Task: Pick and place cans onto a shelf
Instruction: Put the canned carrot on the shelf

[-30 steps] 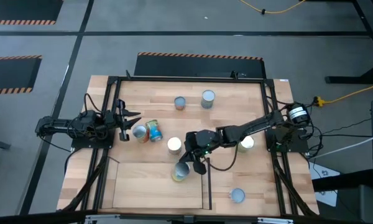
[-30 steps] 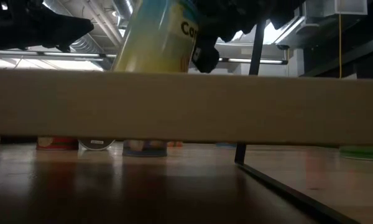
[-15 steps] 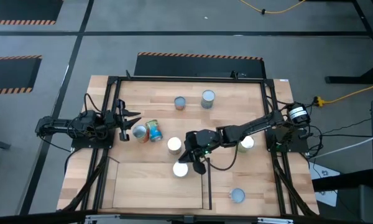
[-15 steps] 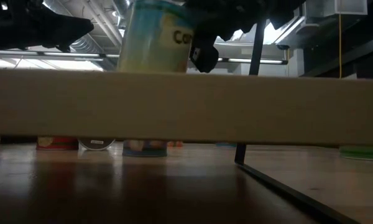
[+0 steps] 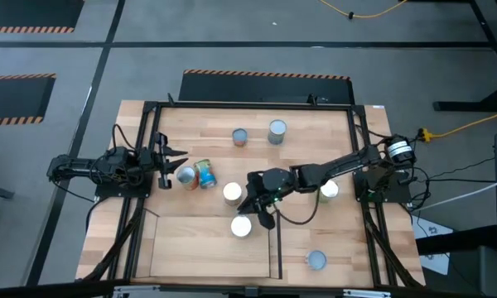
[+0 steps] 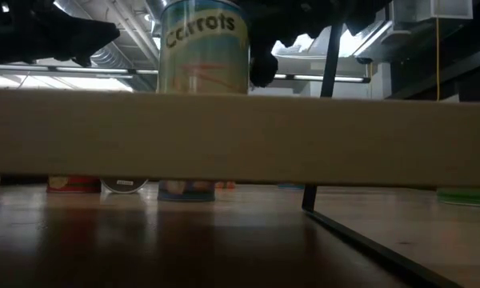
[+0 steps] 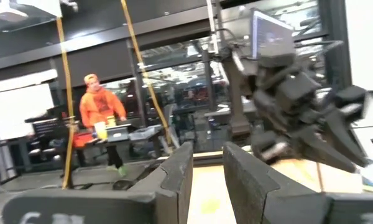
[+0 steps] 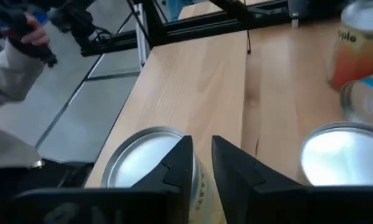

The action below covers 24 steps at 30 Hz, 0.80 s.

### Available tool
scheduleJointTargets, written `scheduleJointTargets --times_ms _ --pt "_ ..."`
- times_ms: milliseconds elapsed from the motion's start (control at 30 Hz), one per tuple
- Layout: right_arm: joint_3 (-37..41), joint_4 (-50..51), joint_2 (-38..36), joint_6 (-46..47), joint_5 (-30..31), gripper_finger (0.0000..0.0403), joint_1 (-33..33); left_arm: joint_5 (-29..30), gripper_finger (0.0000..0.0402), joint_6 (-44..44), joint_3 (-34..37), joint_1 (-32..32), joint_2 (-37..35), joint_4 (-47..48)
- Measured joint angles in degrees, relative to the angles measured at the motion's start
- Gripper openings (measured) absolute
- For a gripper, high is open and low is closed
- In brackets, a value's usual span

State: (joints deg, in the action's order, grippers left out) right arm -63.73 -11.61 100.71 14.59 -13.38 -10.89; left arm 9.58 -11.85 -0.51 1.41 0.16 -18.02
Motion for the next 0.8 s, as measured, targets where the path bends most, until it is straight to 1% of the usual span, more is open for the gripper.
scheduleJointTargets --times_ms 133,267,333,433,500,600,800 --pt "0.0 2.7 -5.0 -2.3 -1.8 0.0065 0.6 -1.3 0.0082 3.9 0.0 0.0 0.0 -0.1" --pt "0.0 11.1 -12.4 -7.0 -1.3 0.0065 0.6 -1.2 0.0082 8.2 0.0 0.0 0.3 -1.3" --pt "0.0 16.5 -16.6 -8.5 0.9 0.0065 0.6 -1.5 0.0082 9.6 0.0 0.1 1.1 -2.9" --pt "0.2 23.1 -22.4 -9.8 7.0 0.0065 0.4 -1.6 0.0082 10.3 0.0 0.9 3.6 -7.2" --pt "1.9 24.2 -26.2 -10.8 9.9 0.0065 0.4 -1.6 0.0082 10.3 -0.8 1.7 6.2 -8.2" --pt "6.0 24.2 -31.2 -11.2 10.3 0.0065 1.0 -1.0 0.0082 10.2 -4.2 3.0 11.6 -8.7" --pt "16.7 21.9 -38.8 -9.2 10.5 0.0065 3.5 0.0 0.0082 9.9 -15.7 4.7 28.0 -8.3"
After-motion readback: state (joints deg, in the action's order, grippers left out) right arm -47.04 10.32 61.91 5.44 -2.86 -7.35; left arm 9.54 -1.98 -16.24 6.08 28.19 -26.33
